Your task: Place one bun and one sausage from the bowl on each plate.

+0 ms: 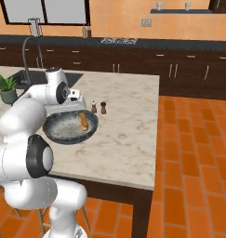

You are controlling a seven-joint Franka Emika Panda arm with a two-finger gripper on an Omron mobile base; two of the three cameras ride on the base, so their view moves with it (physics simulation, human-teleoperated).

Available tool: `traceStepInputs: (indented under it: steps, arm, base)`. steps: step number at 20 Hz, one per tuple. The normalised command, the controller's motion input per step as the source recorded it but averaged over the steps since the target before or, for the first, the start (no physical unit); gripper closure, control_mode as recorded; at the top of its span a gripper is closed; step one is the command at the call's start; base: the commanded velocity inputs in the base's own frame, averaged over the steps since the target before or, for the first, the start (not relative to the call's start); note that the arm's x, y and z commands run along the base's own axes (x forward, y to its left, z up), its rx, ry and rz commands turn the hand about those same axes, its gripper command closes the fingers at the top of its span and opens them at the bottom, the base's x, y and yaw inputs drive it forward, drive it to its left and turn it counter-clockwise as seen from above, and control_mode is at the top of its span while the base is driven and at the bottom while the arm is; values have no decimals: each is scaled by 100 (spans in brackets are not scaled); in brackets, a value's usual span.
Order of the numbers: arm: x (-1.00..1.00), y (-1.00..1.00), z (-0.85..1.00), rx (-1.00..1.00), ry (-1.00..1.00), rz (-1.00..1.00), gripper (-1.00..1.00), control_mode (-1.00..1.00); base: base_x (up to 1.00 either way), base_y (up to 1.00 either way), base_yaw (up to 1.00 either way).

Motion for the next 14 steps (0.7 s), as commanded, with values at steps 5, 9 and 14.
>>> traceStepInputs:
  steps: [5, 9, 14]
  arm:
    - [93, -4, -51, 0, 1, 0, -100, -100]
    - [67, -5, -44, 0, 0, 0, -100, -100]
    - [65, 0, -69, 0, -1, 0, -100, -100]
  base:
    - [0, 0, 0]
    - [0, 0, 0]
    - [0, 0, 0]
